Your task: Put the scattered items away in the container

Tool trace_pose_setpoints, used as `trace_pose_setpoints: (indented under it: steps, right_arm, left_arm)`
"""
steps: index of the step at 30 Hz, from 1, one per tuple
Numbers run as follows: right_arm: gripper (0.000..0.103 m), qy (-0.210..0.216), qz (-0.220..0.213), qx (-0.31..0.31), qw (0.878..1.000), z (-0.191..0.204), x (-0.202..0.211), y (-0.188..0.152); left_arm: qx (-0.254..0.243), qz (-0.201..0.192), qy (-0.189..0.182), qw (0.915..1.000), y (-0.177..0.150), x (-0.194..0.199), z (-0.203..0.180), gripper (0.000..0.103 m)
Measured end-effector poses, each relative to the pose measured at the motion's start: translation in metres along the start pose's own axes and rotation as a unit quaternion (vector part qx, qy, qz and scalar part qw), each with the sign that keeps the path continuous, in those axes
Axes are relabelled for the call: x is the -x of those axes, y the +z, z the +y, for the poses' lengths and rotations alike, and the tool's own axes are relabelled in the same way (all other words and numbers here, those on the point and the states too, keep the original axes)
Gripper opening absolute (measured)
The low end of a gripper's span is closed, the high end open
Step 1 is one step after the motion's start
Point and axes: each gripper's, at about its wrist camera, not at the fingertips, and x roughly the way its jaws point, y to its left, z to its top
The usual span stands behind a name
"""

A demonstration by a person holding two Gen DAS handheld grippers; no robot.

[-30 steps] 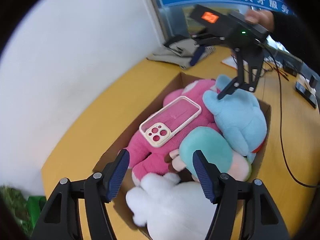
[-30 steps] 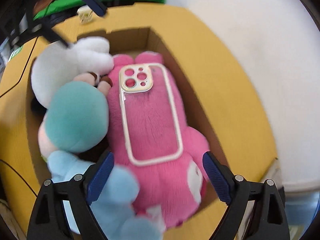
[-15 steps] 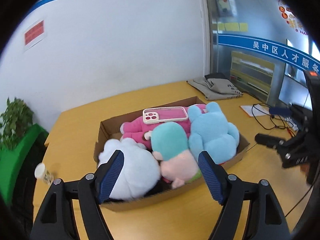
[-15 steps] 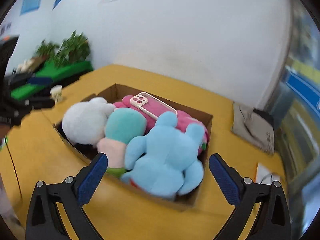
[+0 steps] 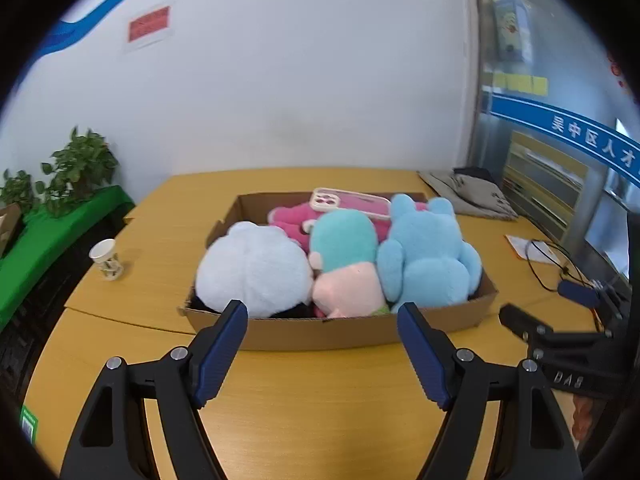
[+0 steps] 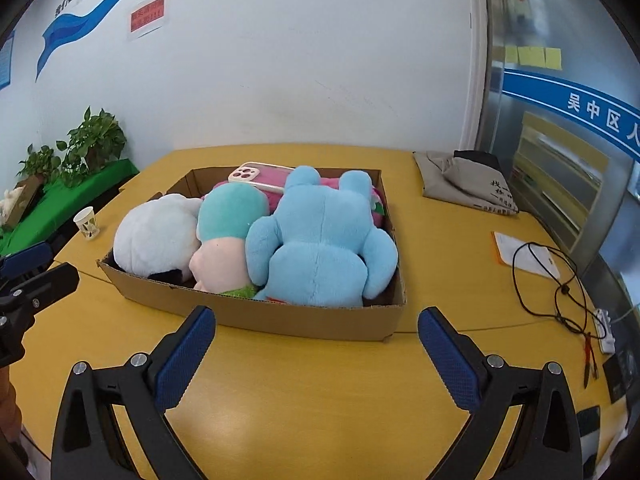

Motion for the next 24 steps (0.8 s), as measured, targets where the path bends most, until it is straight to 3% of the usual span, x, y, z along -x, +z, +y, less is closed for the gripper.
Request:
trace_pose_setpoints:
  steps: [6,11,18,24]
  right_arm:
    - [0.103,-0.007,0.008,0.007,1.000,0.006,-0.002,-0.005]
    - [0.103,-0.016,0.015,0.011,1.000,0.009,-0.003,-0.006]
    - [0.103,-0.025,0.019,0.008,0.999,0.016,-0.004,-0.008]
    - [0.103,-0.027,0.025,0.009,0.999,0.020,-0.008,-0.011]
  left_arm:
    - [0.020,0.012,-0.014,0.9996,0.001,-0.003,0.004,0.078]
    - [0.032,0.025,0.000,0.9992,-0.005,-0.011,0.010,0.078]
    - [0.023,0.059,-0.009,0.9980,-0.011,-0.024,0.016,0.078]
    - [0.022,0.062,-0.004,0.9978,-0.014,-0.028,0.014,0.078]
